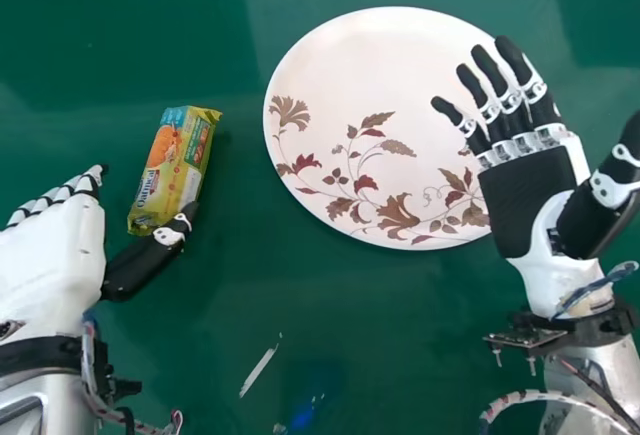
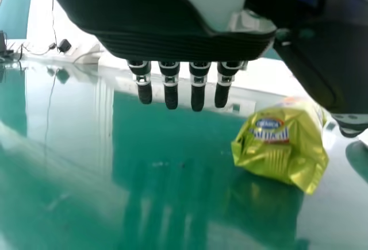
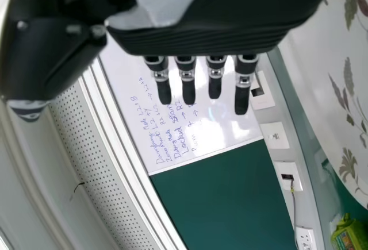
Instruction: Pick up biscuit and place it in the plate
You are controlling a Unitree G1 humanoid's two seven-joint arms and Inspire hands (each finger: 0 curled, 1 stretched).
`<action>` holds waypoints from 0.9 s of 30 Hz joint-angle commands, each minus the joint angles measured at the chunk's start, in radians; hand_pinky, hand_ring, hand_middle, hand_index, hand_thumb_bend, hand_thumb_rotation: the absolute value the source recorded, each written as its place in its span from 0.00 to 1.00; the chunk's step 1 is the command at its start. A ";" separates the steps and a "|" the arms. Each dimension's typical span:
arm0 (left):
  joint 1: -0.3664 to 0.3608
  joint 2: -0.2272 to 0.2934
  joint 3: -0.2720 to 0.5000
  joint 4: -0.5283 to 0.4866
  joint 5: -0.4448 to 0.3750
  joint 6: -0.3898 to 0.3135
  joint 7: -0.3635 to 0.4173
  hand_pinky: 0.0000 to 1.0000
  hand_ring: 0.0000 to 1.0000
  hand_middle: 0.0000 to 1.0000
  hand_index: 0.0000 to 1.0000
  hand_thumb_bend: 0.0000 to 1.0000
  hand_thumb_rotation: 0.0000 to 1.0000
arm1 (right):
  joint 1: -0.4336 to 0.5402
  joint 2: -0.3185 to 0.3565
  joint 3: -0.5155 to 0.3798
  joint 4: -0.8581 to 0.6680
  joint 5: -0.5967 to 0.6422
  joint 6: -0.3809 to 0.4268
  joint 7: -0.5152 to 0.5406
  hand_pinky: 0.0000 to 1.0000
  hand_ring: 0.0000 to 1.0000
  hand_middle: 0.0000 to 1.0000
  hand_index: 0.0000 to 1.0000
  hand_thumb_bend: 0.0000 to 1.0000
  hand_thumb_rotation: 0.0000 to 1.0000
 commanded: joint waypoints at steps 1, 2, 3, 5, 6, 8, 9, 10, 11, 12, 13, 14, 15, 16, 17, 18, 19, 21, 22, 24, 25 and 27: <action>-0.042 -0.235 -0.198 0.001 0.039 0.058 -0.037 1.00 1.00 1.00 1.00 1.00 0.87 | 0.042 -0.024 -0.018 -0.032 0.004 0.012 0.000 0.85 1.00 1.00 1.00 1.00 0.60; -0.049 -0.234 -0.189 0.001 0.029 0.061 -0.044 1.00 1.00 1.00 1.00 1.00 0.87 | 0.047 -0.025 -0.020 -0.040 0.003 0.013 -0.006 0.86 1.00 1.00 1.00 1.00 0.60; -0.055 -0.233 -0.182 0.001 0.022 0.063 -0.053 1.00 1.00 1.00 1.00 1.00 0.87 | 0.053 -0.026 -0.021 -0.048 0.000 0.014 -0.013 0.86 1.00 1.00 1.00 1.00 0.61; -0.060 -0.232 -0.177 0.001 0.019 0.064 -0.065 1.00 1.00 1.00 1.00 1.00 0.87 | 0.063 -0.026 -0.024 -0.063 0.001 0.016 -0.022 0.88 1.00 1.00 1.00 1.00 0.60; -0.060 -0.232 -0.177 0.001 0.020 0.064 -0.067 1.00 1.00 1.00 1.00 1.00 0.87 | 0.068 -0.027 -0.026 -0.070 0.001 0.016 -0.026 0.88 1.00 1.00 1.00 1.00 0.60; -0.059 -0.233 -0.178 0.001 0.024 0.064 -0.073 1.00 1.00 1.00 1.00 1.00 0.88 | 0.074 -0.031 -0.029 -0.076 0.005 0.016 -0.028 0.87 1.00 1.00 1.00 1.00 0.58; -0.058 -0.234 -0.178 0.001 0.024 0.064 -0.075 1.00 1.00 1.00 1.00 1.00 0.88 | 0.075 -0.033 -0.030 -0.076 0.009 0.014 -0.024 0.87 1.00 1.00 1.00 1.00 0.58; -0.058 -0.234 -0.176 0.001 0.020 0.065 -0.076 1.00 1.00 1.00 1.00 1.00 0.88 | 0.077 -0.036 -0.032 -0.078 0.013 0.015 -0.021 0.87 1.00 1.00 1.00 1.00 0.58; -0.058 -0.234 -0.172 0.001 0.013 0.067 -0.078 1.00 1.00 1.00 1.00 1.00 0.88 | 0.079 -0.038 -0.033 -0.080 0.013 0.015 -0.020 0.86 1.00 1.00 1.00 1.00 0.58; -0.059 -0.233 -0.166 0.001 0.003 0.068 -0.080 1.00 1.00 1.00 1.00 1.00 0.88 | 0.080 -0.040 -0.035 -0.083 0.015 0.016 -0.020 0.86 1.00 1.00 1.00 1.00 0.58; -0.061 -0.232 -0.158 0.001 -0.008 0.069 -0.082 1.00 1.00 1.00 1.00 1.00 0.88 | 0.082 -0.042 -0.036 -0.085 0.018 0.019 -0.020 0.85 1.00 1.00 1.00 1.00 0.58; -0.064 -0.228 -0.145 0.001 -0.023 0.067 -0.084 1.00 1.00 1.00 1.00 1.00 0.87 | 0.085 -0.044 -0.038 -0.089 0.017 0.020 -0.023 0.84 1.00 1.00 1.00 1.00 0.59; -0.067 -0.222 -0.126 0.001 -0.044 0.065 -0.086 1.00 1.00 1.00 1.00 1.00 0.87 | 0.089 -0.047 -0.040 -0.094 0.021 0.024 -0.023 0.84 1.00 1.00 1.00 1.00 0.59; -0.069 -0.218 -0.115 0.001 -0.058 0.063 -0.087 1.00 1.00 1.00 1.00 1.00 0.87 | 0.092 -0.050 -0.042 -0.097 0.023 0.027 -0.023 0.82 1.00 1.00 1.00 1.00 0.60; -0.070 -0.217 -0.107 0.001 -0.065 0.062 -0.091 1.00 1.00 1.00 1.00 1.00 0.86 | 0.093 -0.053 -0.045 -0.098 0.027 0.028 -0.021 0.81 1.00 1.00 1.00 1.00 0.60; -0.069 -0.217 -0.103 0.001 -0.070 0.060 -0.095 1.00 1.00 1.00 1.00 1.00 0.86 | 0.095 -0.055 -0.049 -0.100 0.029 0.029 -0.020 0.81 1.00 1.00 1.00 1.00 0.60; -0.069 -0.217 -0.099 0.001 -0.076 0.059 -0.099 1.00 1.00 1.00 1.00 1.00 0.86 | 0.097 -0.056 -0.053 -0.104 0.029 0.031 -0.021 0.81 1.00 1.00 1.00 1.00 0.61; -0.065 -0.215 -0.088 0.001 -0.098 0.054 -0.103 1.00 1.00 1.00 1.00 1.00 0.86 | 0.102 -0.060 -0.061 -0.110 0.029 0.030 -0.023 0.81 1.00 1.00 1.00 1.00 0.62; -0.063 -0.213 -0.082 0.001 -0.109 0.052 -0.103 1.00 1.00 1.00 1.00 1.00 0.86 | 0.105 -0.061 -0.065 -0.111 0.032 0.029 -0.022 0.81 1.00 1.00 1.00 1.00 0.62; -0.059 -0.208 -0.068 0.001 -0.134 0.045 -0.100 1.00 1.00 1.00 1.00 1.00 0.87 | 0.114 -0.059 -0.073 -0.116 0.031 0.027 -0.029 0.82 1.00 1.00 1.00 1.00 0.62; -0.059 -0.205 -0.060 0.001 -0.147 0.041 -0.100 1.00 1.00 1.00 1.00 1.00 0.88 | 0.120 -0.056 -0.076 -0.119 0.029 0.025 -0.033 0.83 1.00 1.00 1.00 1.00 0.62; -0.061 -0.200 -0.043 0.001 -0.170 0.034 -0.101 1.00 1.00 1.00 1.00 1.00 0.88 | 0.130 -0.052 -0.080 -0.124 0.031 0.023 -0.035 0.85 1.00 1.00 1.00 1.00 0.61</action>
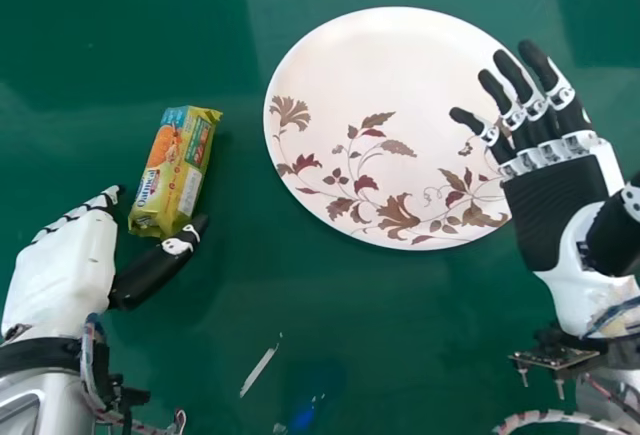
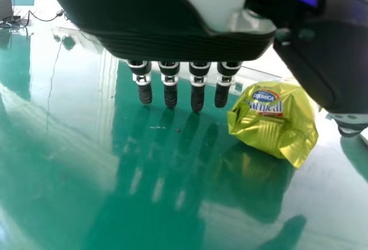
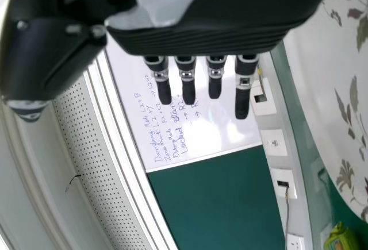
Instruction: Pick up biscuit and place it in the plate
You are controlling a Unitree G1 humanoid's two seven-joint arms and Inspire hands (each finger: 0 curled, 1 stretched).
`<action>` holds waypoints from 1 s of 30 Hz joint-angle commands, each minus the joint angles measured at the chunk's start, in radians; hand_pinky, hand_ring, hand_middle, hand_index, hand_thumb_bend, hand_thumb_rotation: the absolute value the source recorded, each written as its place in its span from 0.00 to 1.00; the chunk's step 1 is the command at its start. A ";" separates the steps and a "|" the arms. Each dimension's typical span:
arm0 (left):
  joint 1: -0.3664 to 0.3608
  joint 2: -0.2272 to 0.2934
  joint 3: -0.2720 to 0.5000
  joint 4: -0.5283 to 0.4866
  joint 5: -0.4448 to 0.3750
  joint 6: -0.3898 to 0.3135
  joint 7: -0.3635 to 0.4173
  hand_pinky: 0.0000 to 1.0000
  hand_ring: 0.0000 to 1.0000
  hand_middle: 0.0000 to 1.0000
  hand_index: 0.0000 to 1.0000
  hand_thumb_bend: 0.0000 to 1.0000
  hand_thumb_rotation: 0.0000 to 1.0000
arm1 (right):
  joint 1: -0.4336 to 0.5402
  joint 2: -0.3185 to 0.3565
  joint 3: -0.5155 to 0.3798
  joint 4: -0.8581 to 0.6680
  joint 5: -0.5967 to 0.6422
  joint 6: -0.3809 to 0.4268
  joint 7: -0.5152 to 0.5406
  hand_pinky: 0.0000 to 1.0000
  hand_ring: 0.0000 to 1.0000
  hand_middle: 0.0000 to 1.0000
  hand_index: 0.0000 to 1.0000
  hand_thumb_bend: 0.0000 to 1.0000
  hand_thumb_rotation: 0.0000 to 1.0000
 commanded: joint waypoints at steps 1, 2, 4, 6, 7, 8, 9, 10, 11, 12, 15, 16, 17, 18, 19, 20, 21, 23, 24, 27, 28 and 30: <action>-0.056 -0.192 -0.049 0.001 -0.088 -0.008 -0.024 1.00 1.00 1.00 1.00 1.00 0.88 | 0.043 -0.004 -0.019 -0.038 0.017 0.001 -0.005 0.85 1.00 1.00 1.00 1.00 0.61; -0.057 -0.191 -0.043 0.001 -0.095 -0.012 -0.024 1.00 1.00 1.00 1.00 1.00 0.88 | 0.045 -0.005 -0.020 -0.038 0.018 0.000 -0.004 0.85 1.00 1.00 1.00 1.00 0.61; -0.057 -0.178 -0.025 0.001 -0.115 -0.024 -0.025 1.00 1.00 1.00 1.00 1.00 0.89 | 0.050 -0.001 -0.021 -0.040 0.012 -0.007 -0.008 0.83 1.00 1.00 1.00 1.00 0.61; -0.057 -0.168 -0.012 0.001 -0.129 -0.032 -0.028 1.00 1.00 1.00 1.00 1.00 0.89 | 0.054 -0.001 -0.025 -0.042 0.012 -0.012 -0.007 0.81 1.00 1.00 1.00 1.00 0.61; -0.057 -0.164 -0.007 0.003 -0.136 -0.037 -0.026 1.00 1.00 1.00 1.00 1.00 0.89 | 0.054 -0.002 -0.027 -0.042 0.012 -0.015 -0.005 0.81 1.00 1.00 1.00 1.00 0.61; -0.057 -0.161 -0.004 0.009 -0.141 -0.042 -0.024 1.00 1.00 1.00 1.00 1.00 0.89 | 0.052 -0.002 -0.029 -0.042 0.012 -0.020 -0.001 0.81 1.00 1.00 1.00 1.00 0.61; -0.059 -0.160 -0.002 0.017 -0.141 -0.045 -0.021 1.00 1.00 1.00 1.00 1.00 0.89 | 0.052 -0.002 -0.032 -0.042 0.013 -0.023 0.001 0.81 1.00 1.00 1.00 1.00 0.61; -0.061 -0.159 -0.001 0.027 -0.141 -0.047 -0.016 1.00 1.00 1.00 1.00 1.00 0.89 | 0.051 -0.002 -0.035 -0.043 0.015 -0.025 0.002 0.81 1.00 1.00 1.00 1.00 0.61; -0.062 -0.156 0.002 0.037 -0.144 -0.048 -0.010 1.00 1.00 1.00 1.00 1.00 0.89 | 0.052 -0.002 -0.037 -0.045 0.015 -0.025 0.001 0.81 1.00 1.00 1.00 1.00 0.61; -0.065 -0.153 0.006 0.046 -0.147 -0.048 -0.007 1.00 1.00 1.00 1.00 1.00 0.88 | 0.054 -0.003 -0.041 -0.048 0.018 -0.025 0.001 0.83 1.00 1.00 1.00 1.00 0.61; -0.072 -0.138 0.022 0.069 -0.169 -0.050 0.006 1.00 1.00 1.00 1.00 1.00 0.87 | 0.060 -0.002 -0.051 -0.057 0.024 -0.023 -0.001 0.90 1.00 1.00 1.00 1.00 0.61; -0.075 -0.135 0.027 0.077 -0.173 -0.050 0.007 1.00 1.00 1.00 1.00 1.00 0.86 | 0.062 -0.002 -0.053 -0.059 0.030 -0.020 -0.002 0.92 1.00 1.00 1.00 1.00 0.61; -0.078 -0.133 0.034 0.084 -0.178 -0.050 0.009 1.00 1.00 1.00 1.00 1.00 0.85 | 0.063 -0.002 -0.055 -0.060 0.038 -0.018 -0.001 0.95 1.00 1.00 1.00 1.00 0.61; -0.082 -0.129 0.041 0.091 -0.185 -0.049 0.011 1.00 1.00 1.00 1.00 1.00 0.84 | 0.066 -0.003 -0.057 -0.062 0.045 -0.016 -0.001 0.97 1.00 1.00 1.00 1.00 0.61; -0.085 -0.126 0.047 0.099 -0.191 -0.048 0.015 1.00 1.00 1.00 1.00 1.00 0.84 | 0.070 -0.004 -0.059 -0.066 0.049 -0.012 -0.003 0.98 1.00 1.00 1.00 1.00 0.61; -0.088 -0.121 0.053 0.105 -0.196 -0.049 0.018 1.00 1.00 1.00 1.00 1.00 0.83 | 0.074 -0.004 -0.061 -0.069 0.049 -0.012 -0.005 0.99 1.00 1.00 1.00 1.00 0.61; -0.089 -0.118 0.058 0.111 -0.200 -0.048 0.020 1.00 1.00 1.00 1.00 1.00 0.83 | 0.078 -0.002 -0.063 -0.074 0.044 -0.014 -0.010 0.99 1.00 1.00 1.00 1.00 0.61; -0.090 -0.116 0.067 0.121 -0.201 -0.050 0.022 1.00 1.00 1.00 1.00 1.00 0.85 | 0.084 0.000 -0.067 -0.080 0.041 -0.018 -0.015 0.99 1.00 1.00 1.00 1.00 0.61; -0.090 -0.117 0.071 0.124 -0.203 -0.049 0.024 1.00 1.00 1.00 1.00 1.00 0.85 | 0.086 -0.001 -0.070 -0.084 0.042 -0.017 -0.017 0.99 1.00 1.00 1.00 1.00 0.61; -0.083 -0.120 0.080 0.127 -0.212 -0.045 0.032 1.00 1.00 1.00 1.00 1.00 0.85 | 0.090 -0.001 -0.079 -0.090 0.047 -0.016 -0.019 1.00 1.00 1.00 1.00 1.00 0.61; -0.080 -0.118 0.083 0.128 -0.217 -0.045 0.036 1.00 1.00 1.00 1.00 1.00 0.85 | 0.091 0.000 -0.080 -0.094 0.044 -0.016 -0.022 1.00 1.00 1.00 1.00 1.00 0.62; -0.077 -0.115 0.088 0.130 -0.224 -0.045 0.044 1.00 1.00 1.00 1.00 1.00 0.86 | 0.091 0.001 -0.081 -0.098 0.041 -0.015 -0.027 0.99 1.00 1.00 1.00 1.00 0.61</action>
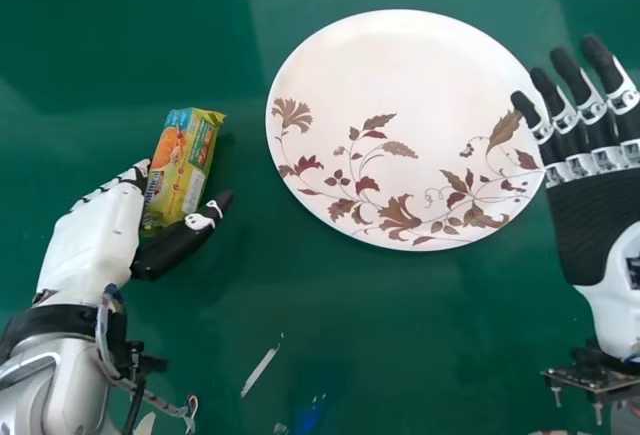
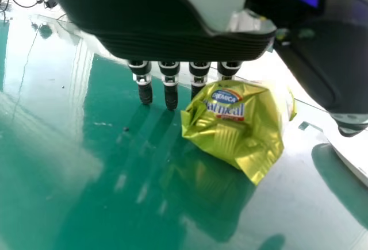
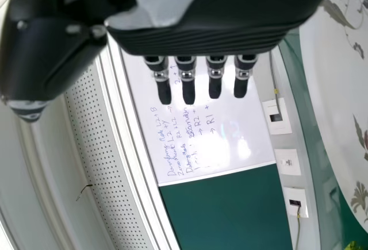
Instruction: Pick up biscuit and place it in the plate
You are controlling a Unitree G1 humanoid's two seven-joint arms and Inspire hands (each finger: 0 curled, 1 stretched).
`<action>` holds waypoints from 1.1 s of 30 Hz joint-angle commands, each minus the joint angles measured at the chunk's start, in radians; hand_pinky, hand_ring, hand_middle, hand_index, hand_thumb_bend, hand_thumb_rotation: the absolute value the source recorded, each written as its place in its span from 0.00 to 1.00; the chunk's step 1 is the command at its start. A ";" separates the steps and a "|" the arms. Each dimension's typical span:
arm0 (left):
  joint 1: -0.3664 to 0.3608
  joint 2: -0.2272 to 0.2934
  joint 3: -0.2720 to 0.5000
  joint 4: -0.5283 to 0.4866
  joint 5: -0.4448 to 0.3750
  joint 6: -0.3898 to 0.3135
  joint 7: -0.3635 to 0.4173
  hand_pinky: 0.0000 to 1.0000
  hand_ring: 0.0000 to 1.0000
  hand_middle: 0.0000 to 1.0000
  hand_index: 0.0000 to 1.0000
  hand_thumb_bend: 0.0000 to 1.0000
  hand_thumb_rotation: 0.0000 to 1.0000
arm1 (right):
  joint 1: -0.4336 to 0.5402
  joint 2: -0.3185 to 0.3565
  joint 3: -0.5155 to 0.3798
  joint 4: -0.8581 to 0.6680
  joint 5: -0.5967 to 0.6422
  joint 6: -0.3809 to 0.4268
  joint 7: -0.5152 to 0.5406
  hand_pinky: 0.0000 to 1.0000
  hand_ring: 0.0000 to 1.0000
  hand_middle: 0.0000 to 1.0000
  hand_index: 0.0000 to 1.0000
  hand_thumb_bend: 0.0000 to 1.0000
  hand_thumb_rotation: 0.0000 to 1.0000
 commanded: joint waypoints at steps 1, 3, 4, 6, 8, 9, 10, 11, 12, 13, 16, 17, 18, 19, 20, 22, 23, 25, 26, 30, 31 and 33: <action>0.021 -0.101 0.007 0.045 -0.035 0.006 -0.008 1.00 1.00 1.00 1.00 1.00 0.86 | 0.018 -0.001 -0.008 -0.021 0.004 -0.002 -0.006 0.98 1.00 1.00 1.00 1.00 0.61; 0.022 -0.100 0.015 0.048 -0.043 0.008 0.000 1.00 1.00 1.00 1.00 1.00 0.84 | 0.017 -0.005 -0.009 -0.019 0.012 -0.003 0.001 0.96 1.00 1.00 1.00 1.00 0.60; 0.022 -0.098 0.019 0.049 -0.046 0.008 0.004 1.00 1.00 1.00 1.00 1.00 0.83 | 0.020 -0.006 -0.010 -0.023 0.011 -0.001 -0.001 0.96 1.00 1.00 1.00 1.00 0.60; 0.022 -0.097 0.025 0.053 -0.048 0.008 0.011 1.00 1.00 1.00 1.00 1.00 0.82 | 0.025 -0.004 -0.013 -0.034 0.003 0.001 -0.012 0.93 1.00 1.00 1.00 1.00 0.61; 0.023 -0.098 0.030 0.057 -0.048 0.008 0.013 1.00 1.00 1.00 1.00 1.00 0.81 | 0.028 -0.002 -0.016 -0.043 0.003 0.003 -0.022 0.92 1.00 1.00 1.00 1.00 0.62; 0.023 -0.098 0.032 0.058 -0.048 0.008 0.013 1.00 1.00 1.00 1.00 1.00 0.81 | 0.029 -0.006 -0.018 -0.044 0.016 0.007 -0.019 0.91 1.00 1.00 1.00 1.00 0.62; 0.025 -0.097 0.032 0.062 -0.040 0.005 0.017 1.00 1.00 1.00 1.00 1.00 0.79 | 0.028 -0.011 -0.022 -0.042 0.034 0.008 -0.010 0.91 1.00 1.00 1.00 1.00 0.62; 0.029 -0.092 0.030 0.069 -0.024 -0.002 0.028 1.00 1.00 1.00 1.00 1.00 0.77 | 0.026 -0.014 -0.026 -0.040 0.047 0.008 -0.004 0.91 1.00 1.00 1.00 1.00 0.61; 0.035 -0.086 0.028 0.076 -0.009 -0.009 0.038 1.00 1.00 1.00 1.00 1.00 0.77 | 0.024 -0.017 -0.029 -0.037 0.056 0.007 0.001 0.90 1.00 1.00 1.00 1.00 0.61; 0.040 -0.082 0.027 0.082 0.006 -0.016 0.044 1.00 1.00 1.00 1.00 1.00 0.77 | 0.024 -0.020 -0.032 -0.037 0.063 0.008 0.003 0.92 1.00 1.00 1.00 1.00 0.60; 0.056 -0.077 0.030 0.093 0.032 -0.034 0.044 1.00 1.00 1.00 1.00 1.00 0.74 | 0.022 -0.033 -0.046 -0.038 0.071 0.012 0.008 0.97 1.00 1.00 1.00 1.00 0.56; 0.061 -0.075 0.031 0.095 0.039 -0.040 0.042 1.00 1.00 1.00 1.00 1.00 0.74 | 0.020 -0.037 -0.050 -0.037 0.073 0.013 0.011 0.97 1.00 1.00 1.00 1.00 0.55; 0.067 -0.074 0.033 0.095 0.047 -0.047 0.038 1.00 1.00 1.00 1.00 1.00 0.74 | 0.019 -0.039 -0.054 -0.037 0.074 0.013 0.012 0.98 1.00 1.00 1.00 1.00 0.55; 0.073 -0.072 0.035 0.096 0.053 -0.055 0.036 1.00 1.00 1.00 1.00 1.00 0.74 | 0.018 -0.040 -0.056 -0.036 0.073 0.013 0.010 0.99 1.00 1.00 1.00 1.00 0.54; 0.078 -0.071 0.037 0.096 0.059 -0.062 0.033 1.00 1.00 1.00 1.00 1.00 0.74 | 0.018 -0.041 -0.058 -0.036 0.073 0.013 0.008 1.00 1.00 1.00 1.00 1.00 0.53; 0.086 -0.071 0.041 0.095 0.066 -0.075 0.032 1.00 1.00 1.00 1.00 1.00 0.74 | 0.016 -0.044 -0.060 -0.031 0.075 0.010 0.011 1.00 1.00 1.00 1.00 1.00 0.53; 0.089 -0.072 0.042 0.094 0.066 -0.081 0.033 1.00 1.00 1.00 1.00 1.00 0.75 | 0.016 -0.046 -0.061 -0.030 0.077 0.012 0.012 1.00 1.00 1.00 1.00 1.00 0.53; 0.093 -0.076 0.044 0.092 0.066 -0.091 0.032 1.00 1.00 1.00 1.00 1.00 0.75 | 0.019 -0.043 -0.059 -0.035 0.075 0.014 0.006 1.00 1.00 1.00 1.00 1.00 0.52; 0.095 -0.076 0.045 0.092 0.067 -0.096 0.031 1.00 1.00 1.00 1.00 1.00 0.75 | 0.020 -0.043 -0.060 -0.034 0.075 0.012 0.008 1.00 1.00 1.00 1.00 1.00 0.52; 0.099 -0.085 0.045 0.094 0.084 -0.111 0.021 1.00 1.00 1.00 1.00 1.00 0.73 | 0.020 -0.053 -0.071 -0.029 0.089 0.014 0.025 1.00 1.00 1.00 1.00 1.00 0.51; 0.100 -0.087 0.045 0.094 0.088 -0.112 0.022 1.00 1.00 1.00 1.00 1.00 0.72 | 0.020 -0.057 -0.073 -0.029 0.095 0.016 0.030 1.00 1.00 1.00 1.00 1.00 0.50; 0.103 -0.088 0.049 0.096 0.093 -0.116 0.024 1.00 1.00 1.00 1.00 1.00 0.71 | 0.021 -0.063 -0.075 -0.031 0.115 0.025 0.038 1.00 1.00 1.00 1.00 1.00 0.49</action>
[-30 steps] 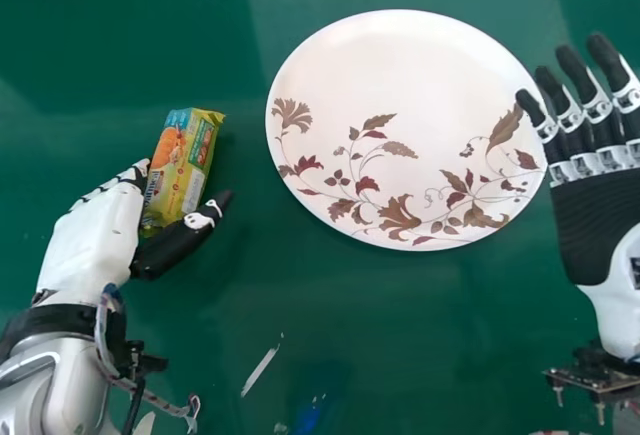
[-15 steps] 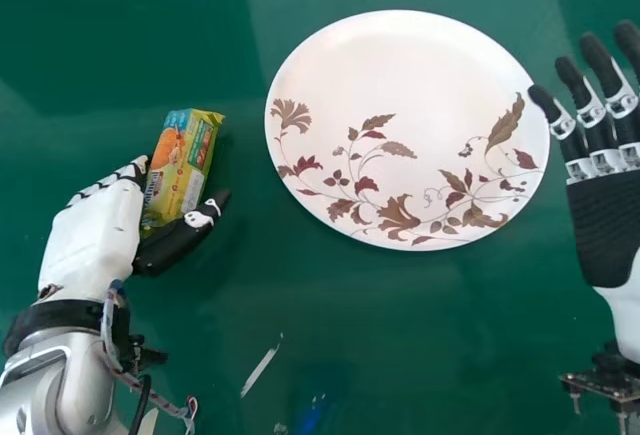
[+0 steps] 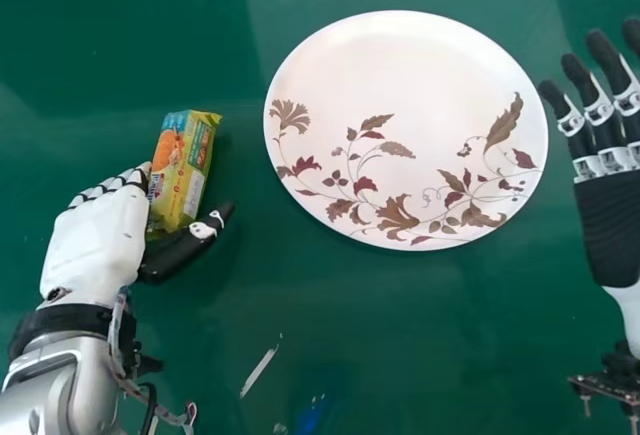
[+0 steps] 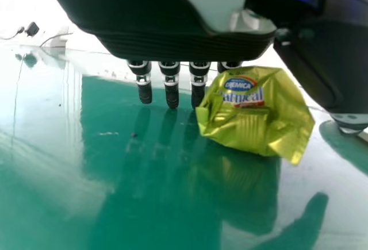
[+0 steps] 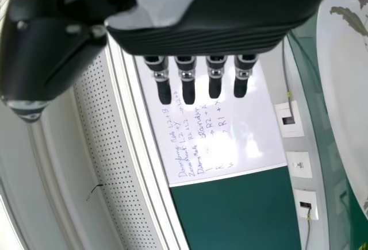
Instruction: Pick up biscuit and place it in the plate
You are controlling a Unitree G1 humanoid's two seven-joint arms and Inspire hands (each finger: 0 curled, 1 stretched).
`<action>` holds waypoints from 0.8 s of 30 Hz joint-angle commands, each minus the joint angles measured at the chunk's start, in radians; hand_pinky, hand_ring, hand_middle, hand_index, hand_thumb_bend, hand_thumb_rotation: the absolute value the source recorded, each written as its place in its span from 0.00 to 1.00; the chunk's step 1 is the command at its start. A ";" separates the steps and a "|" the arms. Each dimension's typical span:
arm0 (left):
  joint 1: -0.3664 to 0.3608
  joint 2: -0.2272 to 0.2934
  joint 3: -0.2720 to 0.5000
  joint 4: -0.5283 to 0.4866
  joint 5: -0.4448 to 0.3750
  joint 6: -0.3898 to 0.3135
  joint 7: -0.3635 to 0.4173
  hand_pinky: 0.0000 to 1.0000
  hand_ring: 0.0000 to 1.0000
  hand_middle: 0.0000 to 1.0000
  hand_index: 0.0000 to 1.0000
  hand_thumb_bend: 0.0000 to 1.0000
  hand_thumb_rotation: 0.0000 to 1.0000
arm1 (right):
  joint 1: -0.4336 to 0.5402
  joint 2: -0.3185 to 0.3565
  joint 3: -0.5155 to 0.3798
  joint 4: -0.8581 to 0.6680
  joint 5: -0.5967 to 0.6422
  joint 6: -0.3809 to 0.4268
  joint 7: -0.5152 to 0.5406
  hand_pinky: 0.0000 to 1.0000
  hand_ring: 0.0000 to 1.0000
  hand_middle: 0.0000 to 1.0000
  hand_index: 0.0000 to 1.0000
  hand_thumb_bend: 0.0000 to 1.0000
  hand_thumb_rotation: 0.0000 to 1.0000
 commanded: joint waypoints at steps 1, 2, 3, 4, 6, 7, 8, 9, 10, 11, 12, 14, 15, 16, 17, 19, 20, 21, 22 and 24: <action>0.063 -0.082 0.011 0.040 0.015 0.014 -0.038 1.00 1.00 1.00 1.00 1.00 0.69 | 0.011 -0.011 -0.011 -0.004 0.035 0.017 0.011 1.00 1.00 1.00 1.00 1.00 0.49; 0.068 -0.080 0.014 0.042 0.016 0.013 -0.032 1.00 1.00 1.00 1.00 1.00 0.67 | 0.011 -0.012 -0.011 -0.003 0.045 0.017 0.017 1.00 1.00 1.00 1.00 1.00 0.49; 0.074 -0.076 0.016 0.046 0.018 0.011 -0.027 1.00 1.00 1.00 1.00 1.00 0.66 | 0.011 -0.013 -0.012 -0.001 0.061 0.019 0.027 1.00 1.00 1.00 1.00 1.00 0.49; 0.080 -0.074 0.019 0.049 0.017 0.010 -0.020 1.00 1.00 1.00 1.00 1.00 0.64 | 0.010 -0.013 -0.013 0.001 0.077 0.022 0.036 1.00 1.00 1.00 1.00 1.00 0.49; 0.091 -0.072 0.025 0.056 0.012 0.009 -0.007 1.00 1.00 1.00 1.00 1.00 0.60 | 0.010 -0.015 -0.015 0.005 0.104 0.026 0.054 1.00 1.00 1.00 1.00 1.00 0.49; 0.095 -0.072 0.027 0.059 0.009 0.009 0.000 0.99 1.00 1.00 1.00 1.00 0.58 | 0.013 -0.014 -0.016 0.003 0.112 0.030 0.055 1.00 1.00 1.00 1.00 1.00 0.49; 0.099 -0.072 0.030 0.063 0.006 0.009 0.009 0.97 0.99 1.00 1.00 1.00 0.57 | 0.015 -0.014 -0.018 0.002 0.122 0.036 0.059 1.00 1.00 1.00 0.99 1.00 0.49; 0.101 -0.071 0.035 0.068 0.005 0.009 0.017 0.95 0.98 1.00 1.00 1.00 0.55 | 0.017 -0.017 -0.022 0.003 0.129 0.039 0.064 1.00 1.00 1.00 0.99 1.00 0.49; 0.101 -0.070 0.039 0.073 0.005 0.010 0.024 0.91 0.97 1.00 1.00 1.00 0.54 | 0.018 -0.020 -0.027 0.008 0.136 0.042 0.072 1.00 1.00 1.00 0.99 1.00 0.49; 0.100 -0.071 0.043 0.077 0.010 0.011 0.027 0.84 0.95 1.00 1.00 1.00 0.52 | 0.018 -0.026 -0.034 0.013 0.151 0.049 0.082 1.00 1.00 1.00 0.99 1.00 0.50; 0.097 -0.074 0.047 0.081 0.020 0.011 0.028 0.82 0.94 1.00 1.00 1.00 0.50 | 0.019 -0.033 -0.041 0.018 0.167 0.060 0.089 1.00 1.00 1.00 0.99 1.00 0.50; 0.094 -0.075 0.055 0.088 0.026 0.012 0.034 0.72 0.89 1.00 1.00 1.00 0.42 | 0.016 -0.044 -0.055 0.028 0.194 0.075 0.104 1.00 1.00 1.00 0.99 1.00 0.51; 0.092 -0.076 0.059 0.092 0.026 0.013 0.038 0.67 0.86 1.00 1.00 1.00 0.38 | 0.014 -0.043 -0.061 0.032 0.200 0.078 0.106 1.00 1.00 1.00 0.99 1.00 0.50; 0.092 -0.077 0.061 0.094 0.026 0.015 0.041 0.62 0.82 1.00 1.00 1.00 0.35 | 0.012 -0.035 -0.063 0.034 0.201 0.075 0.103 0.99 1.00 1.00 0.99 1.00 0.49; 0.092 -0.077 0.064 0.095 0.023 0.015 0.046 0.57 0.77 1.00 1.00 1.00 0.32 | 0.010 -0.024 -0.064 0.038 0.203 0.071 0.100 0.98 1.00 1.00 0.99 1.00 0.49; 0.093 -0.076 0.068 0.097 0.016 0.016 0.055 0.48 0.64 0.84 0.97 1.00 0.22 | -0.005 0.023 -0.058 0.037 0.167 0.041 0.057 0.91 1.00 1.00 0.98 1.00 0.46; 0.094 -0.074 0.070 0.098 0.011 0.015 0.060 0.43 0.56 0.73 0.90 1.00 0.17 | -0.014 0.058 -0.053 0.030 0.124 0.021 0.010 0.89 1.00 1.00 0.97 1.00 0.45; 0.096 -0.074 0.072 0.098 0.009 0.013 0.064 0.38 0.49 0.61 0.79 0.95 0.08 | -0.030 0.096 -0.046 0.025 0.080 -0.005 -0.032 0.87 1.00 1.00 0.97 0.99 0.44; 0.097 -0.075 0.074 0.097 0.008 0.011 0.067 0.33 0.45 0.56 0.67 0.74 0.04 | -0.042 0.125 -0.039 0.019 0.051 -0.019 -0.071 0.85 1.00 1.00 0.97 0.98 0.43; 0.099 -0.073 0.078 0.095 0.005 0.007 0.073 0.23 0.40 0.47 0.56 0.56 0.01 | -0.055 0.153 -0.031 0.010 0.021 -0.029 -0.117 0.81 1.00 1.00 0.96 0.96 0.40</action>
